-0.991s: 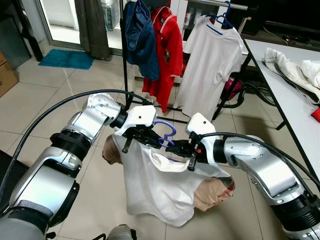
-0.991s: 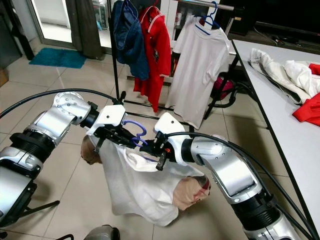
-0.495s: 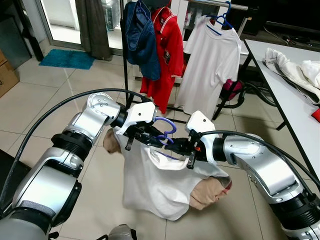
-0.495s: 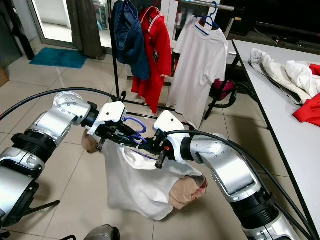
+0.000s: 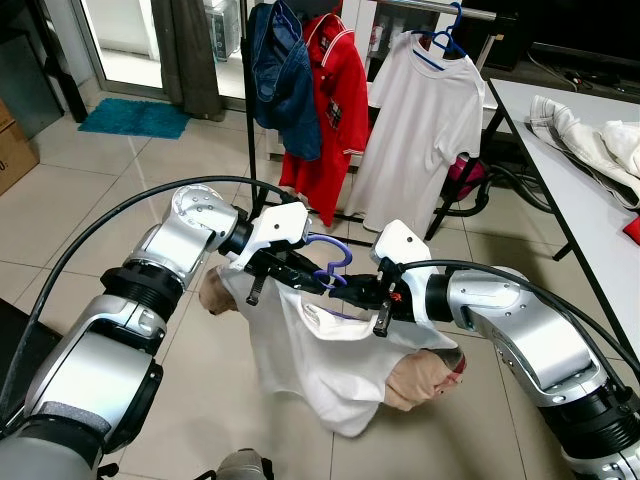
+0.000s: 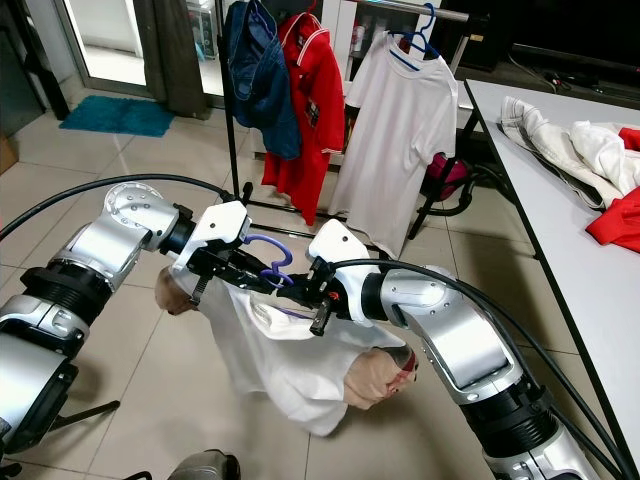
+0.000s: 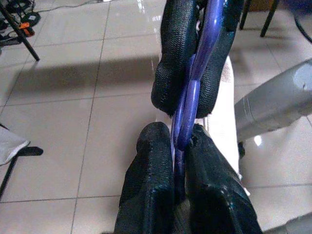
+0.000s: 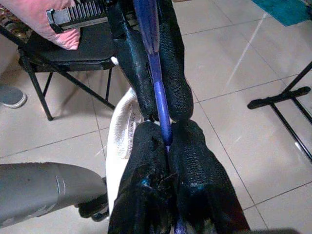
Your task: Hang hanger
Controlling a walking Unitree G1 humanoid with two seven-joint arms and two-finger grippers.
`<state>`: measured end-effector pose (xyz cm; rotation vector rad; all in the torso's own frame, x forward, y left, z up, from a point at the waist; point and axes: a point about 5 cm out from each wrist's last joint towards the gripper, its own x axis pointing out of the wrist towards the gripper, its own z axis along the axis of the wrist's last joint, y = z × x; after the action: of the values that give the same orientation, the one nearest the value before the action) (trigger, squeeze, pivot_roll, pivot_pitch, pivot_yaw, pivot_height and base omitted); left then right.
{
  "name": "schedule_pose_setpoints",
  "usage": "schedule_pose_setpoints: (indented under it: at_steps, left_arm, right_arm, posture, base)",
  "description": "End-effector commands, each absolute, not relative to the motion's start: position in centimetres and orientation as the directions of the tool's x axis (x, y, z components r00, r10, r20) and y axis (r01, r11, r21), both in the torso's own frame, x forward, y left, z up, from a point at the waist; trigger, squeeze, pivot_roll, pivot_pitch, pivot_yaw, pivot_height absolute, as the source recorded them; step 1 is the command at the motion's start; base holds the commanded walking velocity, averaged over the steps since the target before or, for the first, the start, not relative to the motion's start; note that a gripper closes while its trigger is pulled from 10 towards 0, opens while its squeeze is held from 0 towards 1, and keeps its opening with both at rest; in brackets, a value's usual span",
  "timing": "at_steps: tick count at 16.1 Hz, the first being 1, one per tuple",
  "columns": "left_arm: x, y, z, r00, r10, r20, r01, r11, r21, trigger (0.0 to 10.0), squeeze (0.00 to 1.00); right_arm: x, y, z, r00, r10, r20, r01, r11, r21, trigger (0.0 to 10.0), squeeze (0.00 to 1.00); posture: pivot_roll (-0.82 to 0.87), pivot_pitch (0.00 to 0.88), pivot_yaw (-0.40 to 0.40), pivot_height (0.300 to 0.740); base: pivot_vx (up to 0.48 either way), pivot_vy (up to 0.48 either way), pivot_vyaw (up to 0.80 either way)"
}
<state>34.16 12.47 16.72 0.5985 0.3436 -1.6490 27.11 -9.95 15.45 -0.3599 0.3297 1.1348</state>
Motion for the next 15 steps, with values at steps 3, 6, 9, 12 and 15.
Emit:
schedule_pose_setpoints:
  at_steps: [3,6,9,12,15]
  left_arm:
    - [34.6,13.2,16.0,0.046,-0.818,-0.573,0.990,-0.037,0.132,0.0,0.00]
    - [34.4,13.8,15.2,0.082,-0.818,-0.570,0.992,0.011,0.128,0.0,0.00]
    - [34.9,13.9,15.0,0.214,-0.830,-0.514,0.975,0.150,0.164,0.0,0.00]
    - [35.2,14.0,15.0,0.295,-0.831,-0.471,0.955,0.239,0.177,0.0,0.00]
    - [35.4,13.5,15.1,0.357,-0.835,-0.419,0.934,0.307,0.185,0.0,0.00]
  right_arm:
    - [28.0,-11.2,17.2,0.449,0.819,-0.357,-0.891,0.438,-0.115,10.0,1.00]
    - [28.4,-12.4,17.8,0.497,0.800,-0.335,-0.865,0.486,-0.123,10.0,1.00]
    - [28.8,-13.7,17.7,0.620,0.706,-0.342,-0.776,0.615,-0.137,10.0,1.00]
    - [28.6,-13.2,16.7,0.681,0.638,-0.359,-0.709,0.697,-0.108,10.0,1.00]
    - [28.9,-12.3,14.7,0.754,0.500,-0.427,-0.580,0.811,-0.076,10.0,0.00]
  posture:
    - [0.04,0.000,-0.043,0.740]
    - [0.05,0.000,-0.046,0.740]
    - [0.05,0.000,-0.048,0.740]
    - [0.05,0.000,-0.045,0.740]
    - [0.05,0.000,-0.040,0.740]
  base:
    - [0.000,0.000,0.00]
    - [0.000,0.000,0.00]
    - [0.000,0.000,0.00]
    - [0.000,0.000,0.00]
    - [0.000,0.000,0.00]
